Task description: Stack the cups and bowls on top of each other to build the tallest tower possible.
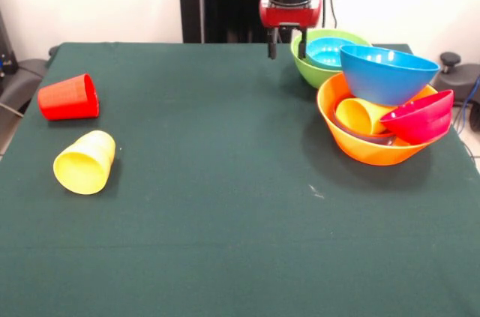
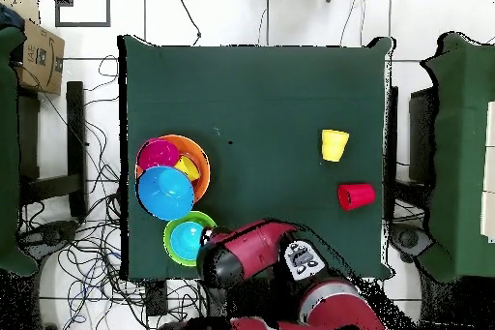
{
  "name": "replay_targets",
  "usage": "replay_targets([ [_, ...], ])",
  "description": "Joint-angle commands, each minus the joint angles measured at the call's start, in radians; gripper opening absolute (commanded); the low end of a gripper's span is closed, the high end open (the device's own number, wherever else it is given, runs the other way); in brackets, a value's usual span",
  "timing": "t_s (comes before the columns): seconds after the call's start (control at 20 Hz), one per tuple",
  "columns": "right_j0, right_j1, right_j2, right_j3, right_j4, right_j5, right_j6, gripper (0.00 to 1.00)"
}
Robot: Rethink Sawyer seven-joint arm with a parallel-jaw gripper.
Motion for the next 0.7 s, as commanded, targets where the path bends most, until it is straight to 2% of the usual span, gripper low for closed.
replay_targets([
  [0.05, -0.031, 0.088, 0.105, -0.067, -0.113, 0.052, -0.126, 1.00],
  [0.15, -0.019, 0.074, 0.116, -0.054, -0.110, 0.055, -0.106, 1.00],
  [0.3, 0.022, 0.021, 0.145, -0.021, -0.066, 0.072, -0.073, 1.00],
  [0.5, 0.052, -0.009, 0.169, -0.010, -0.025, 0.089, -0.048, 1.00],
  [0.7, 0.089, -0.006, 0.161, -0.023, -0.010, 0.087, -0.021, 1.00],
])
